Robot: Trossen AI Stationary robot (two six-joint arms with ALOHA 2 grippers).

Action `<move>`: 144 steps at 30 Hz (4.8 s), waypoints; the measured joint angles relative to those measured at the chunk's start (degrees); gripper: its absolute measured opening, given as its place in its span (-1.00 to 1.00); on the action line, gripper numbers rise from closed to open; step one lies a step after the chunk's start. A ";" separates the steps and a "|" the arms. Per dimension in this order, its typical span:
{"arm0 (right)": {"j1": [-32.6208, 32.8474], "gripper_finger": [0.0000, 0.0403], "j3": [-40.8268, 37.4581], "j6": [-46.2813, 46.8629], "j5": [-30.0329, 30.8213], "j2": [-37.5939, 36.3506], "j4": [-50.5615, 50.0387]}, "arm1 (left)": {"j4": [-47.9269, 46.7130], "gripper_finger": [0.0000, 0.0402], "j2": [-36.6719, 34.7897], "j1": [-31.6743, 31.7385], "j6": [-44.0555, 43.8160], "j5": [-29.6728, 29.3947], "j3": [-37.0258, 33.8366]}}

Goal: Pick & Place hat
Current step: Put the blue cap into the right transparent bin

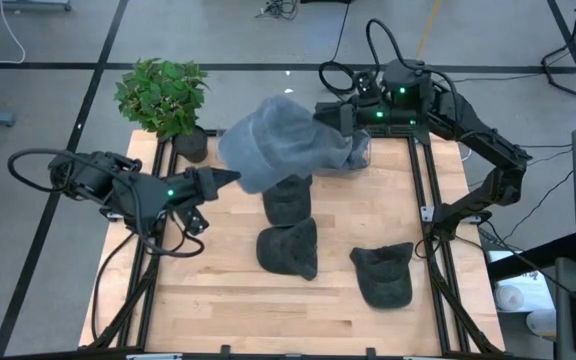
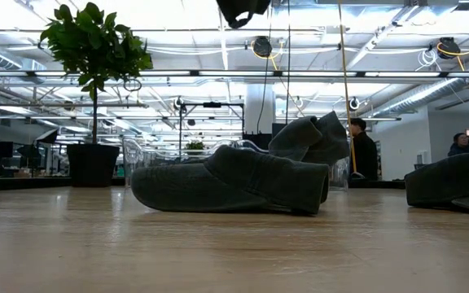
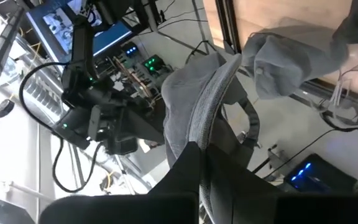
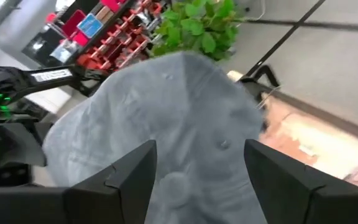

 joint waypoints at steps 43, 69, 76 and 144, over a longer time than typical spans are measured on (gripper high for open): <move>0.68 -0.87 -0.04 -5.22 -4.64 -0.67 6.40 | 0.16 -0.55 -2.57 2.77 -40.86 4.67 -0.07; -3.96 -0.87 -0.04 -10.39 1.71 -2.32 -4.00 | -3.91 0.31 -21.81 13.40 -89.25 33.57 -0.04; -6.91 -0.87 -0.02 -12.64 4.74 0.66 -5.09 | -4.27 0.21 -23.06 13.38 -90.92 33.48 -0.04; -16.21 -0.87 7.52 -22.89 10.09 25.71 -13.88 | -11.66 0.17 -22.60 13.37 -95.87 31.36 -0.04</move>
